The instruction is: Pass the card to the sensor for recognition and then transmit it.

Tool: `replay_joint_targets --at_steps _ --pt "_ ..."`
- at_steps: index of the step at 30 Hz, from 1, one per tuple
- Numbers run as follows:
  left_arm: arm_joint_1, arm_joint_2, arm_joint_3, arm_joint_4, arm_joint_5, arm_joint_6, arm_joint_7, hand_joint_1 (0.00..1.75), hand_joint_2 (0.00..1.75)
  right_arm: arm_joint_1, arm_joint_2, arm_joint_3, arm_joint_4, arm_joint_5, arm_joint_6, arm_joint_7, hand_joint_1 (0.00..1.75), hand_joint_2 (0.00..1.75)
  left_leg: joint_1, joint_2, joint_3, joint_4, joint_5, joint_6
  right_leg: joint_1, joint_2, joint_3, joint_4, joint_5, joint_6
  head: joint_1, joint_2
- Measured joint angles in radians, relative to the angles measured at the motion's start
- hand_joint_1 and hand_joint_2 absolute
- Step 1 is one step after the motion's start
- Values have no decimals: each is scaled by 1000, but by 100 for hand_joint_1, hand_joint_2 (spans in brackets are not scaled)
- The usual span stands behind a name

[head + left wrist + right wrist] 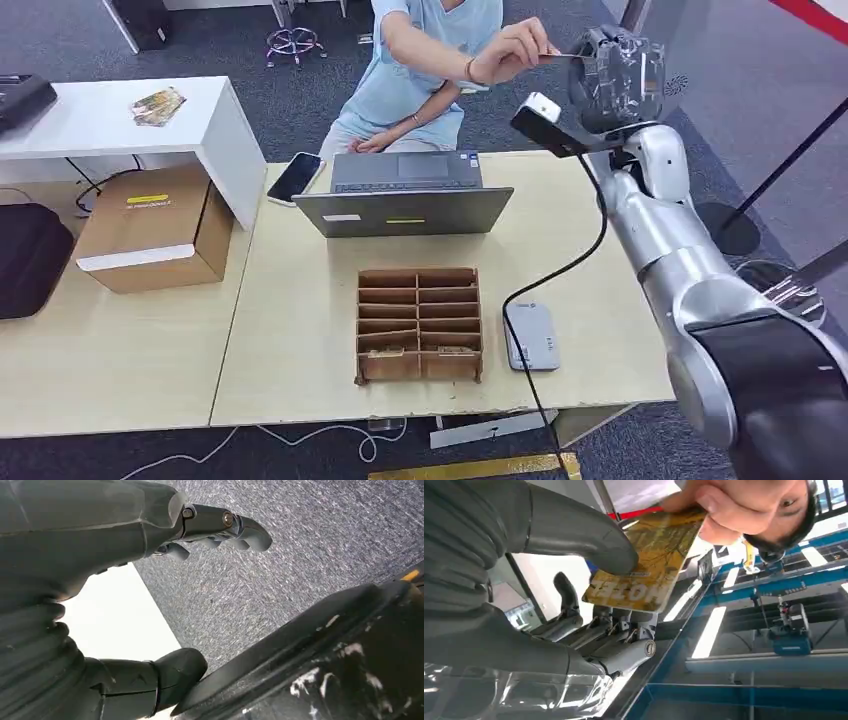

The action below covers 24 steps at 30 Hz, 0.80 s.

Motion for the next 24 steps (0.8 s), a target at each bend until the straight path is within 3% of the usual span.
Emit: replay_joint_targets --at_steps 5,8,9,13,18,24 --pt "0 0 0 0 0 0 0 0 175 5 7 2 -4 -36 8 -20 175 175 0 0 0 0 0 0 0 0 0 0 0 0 0 0" --pt "0 0 0 0 0 0 0 0 175 10 8 1 -20 -123 56 -55 175 175 0 0 0 0 0 0 0 0 0 0 0 0 0 0" --pt "0 0 0 0 2 1 0 0 0 13 8 0 -27 -148 66 -64 175 175 0 0 0 0 0 0 0 0 0 0 0 0 0 0" --pt "3 3 17 0 28 23 -20 0 0 28 3 -18 -67 -247 97 -88 175 175 0 0 0 0 0 0 0 0 -1 0 0 0 0 0" --pt "2 10 100 0 128 39 -128 0 0 77 -40 -41 -162 -352 134 -98 175 175 0 -2 -1 1 0 0 0 -1 -1 0 0 0 0 0" --pt "-3 2 147 0 125 21 -125 0 0 113 -104 -81 -238 -445 197 -91 175 175 0 -1 -2 3 0 0 0 -1 -2 0 0 0 0 0"
